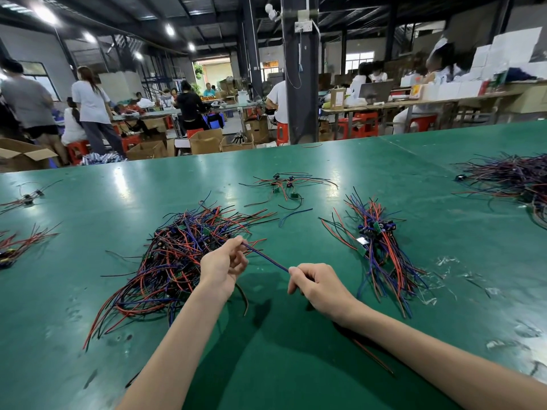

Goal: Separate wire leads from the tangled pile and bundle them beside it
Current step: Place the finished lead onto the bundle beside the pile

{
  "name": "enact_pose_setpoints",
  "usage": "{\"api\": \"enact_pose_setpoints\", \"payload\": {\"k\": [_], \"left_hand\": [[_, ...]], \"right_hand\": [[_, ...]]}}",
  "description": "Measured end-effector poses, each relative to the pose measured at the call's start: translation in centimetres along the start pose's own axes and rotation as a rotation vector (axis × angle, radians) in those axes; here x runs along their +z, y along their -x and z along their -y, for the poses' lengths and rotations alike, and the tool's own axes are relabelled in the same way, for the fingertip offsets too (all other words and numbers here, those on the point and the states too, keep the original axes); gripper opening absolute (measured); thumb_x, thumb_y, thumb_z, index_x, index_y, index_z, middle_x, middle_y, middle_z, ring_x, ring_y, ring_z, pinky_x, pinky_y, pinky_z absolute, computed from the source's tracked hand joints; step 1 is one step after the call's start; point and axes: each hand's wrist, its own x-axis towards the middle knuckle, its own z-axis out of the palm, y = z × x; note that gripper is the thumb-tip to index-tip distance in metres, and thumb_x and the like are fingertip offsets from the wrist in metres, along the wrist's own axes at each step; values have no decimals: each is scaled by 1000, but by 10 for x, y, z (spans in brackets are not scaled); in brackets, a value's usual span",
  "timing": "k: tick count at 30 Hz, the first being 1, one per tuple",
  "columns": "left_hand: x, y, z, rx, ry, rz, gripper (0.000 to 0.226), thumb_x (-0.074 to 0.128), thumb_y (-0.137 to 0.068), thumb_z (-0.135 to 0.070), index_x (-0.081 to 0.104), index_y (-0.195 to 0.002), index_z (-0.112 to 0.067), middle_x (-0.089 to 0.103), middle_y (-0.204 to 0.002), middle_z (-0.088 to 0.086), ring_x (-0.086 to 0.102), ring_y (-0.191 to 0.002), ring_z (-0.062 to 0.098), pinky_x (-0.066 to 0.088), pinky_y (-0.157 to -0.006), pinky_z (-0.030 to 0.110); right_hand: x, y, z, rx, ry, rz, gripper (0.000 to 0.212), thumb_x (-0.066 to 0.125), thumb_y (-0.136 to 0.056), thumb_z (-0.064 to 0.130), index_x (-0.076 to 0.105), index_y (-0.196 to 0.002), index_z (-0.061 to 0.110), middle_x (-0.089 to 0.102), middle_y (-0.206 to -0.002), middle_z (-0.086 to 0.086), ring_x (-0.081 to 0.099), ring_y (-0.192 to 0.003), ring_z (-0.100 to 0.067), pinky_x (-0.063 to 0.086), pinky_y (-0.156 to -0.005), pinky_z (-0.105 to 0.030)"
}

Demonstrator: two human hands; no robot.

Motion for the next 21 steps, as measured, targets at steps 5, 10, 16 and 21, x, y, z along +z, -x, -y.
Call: {"api": "enact_pose_setpoints", "payload": {"k": [5, 10, 16, 21], "left_hand": [[3, 1, -1, -85, 129, 26, 14, 65, -86, -5, 61, -74, 2, 62, -51, 3, 50, -36, 4, 44, -38, 13], [2, 2, -1, -77, 140, 23, 14, 66, -85, -5, 60, -74, 3, 63, -52, 4, 52, -38, 6, 47, -40, 15], [4, 4, -2, -108, 207, 56, 15, 62, -88, -6, 61, -76, 3, 62, -57, 6, 53, -40, 6, 47, -41, 15], [4, 2, -4, -122, 244, 88, 18, 56, -92, -6, 60, -79, 5, 58, -57, 6, 53, -43, 6, 48, -42, 14]], "right_hand": [[0, -1, -1, 0, -3, -5, 45, 48, -98, 20, 61, -55, 20, 37, -57, -12, 36, -54, -19, 32, -50, -28], [0, -2, -2, -2, -6, -5, 46, 48, -98, 21, 61, -54, 22, 37, -56, -11, 39, -57, -21, 36, -51, -30], [0, -3, -3, 9, -15, 3, 47, 48, -97, 22, 61, -52, 22, 37, -58, -13, 39, -59, -22, 36, -52, -32], [0, -6, -3, 36, -34, 4, 49, 48, -97, 22, 61, -50, 23, 36, -58, -12, 38, -59, -21, 38, -52, -32]]}}
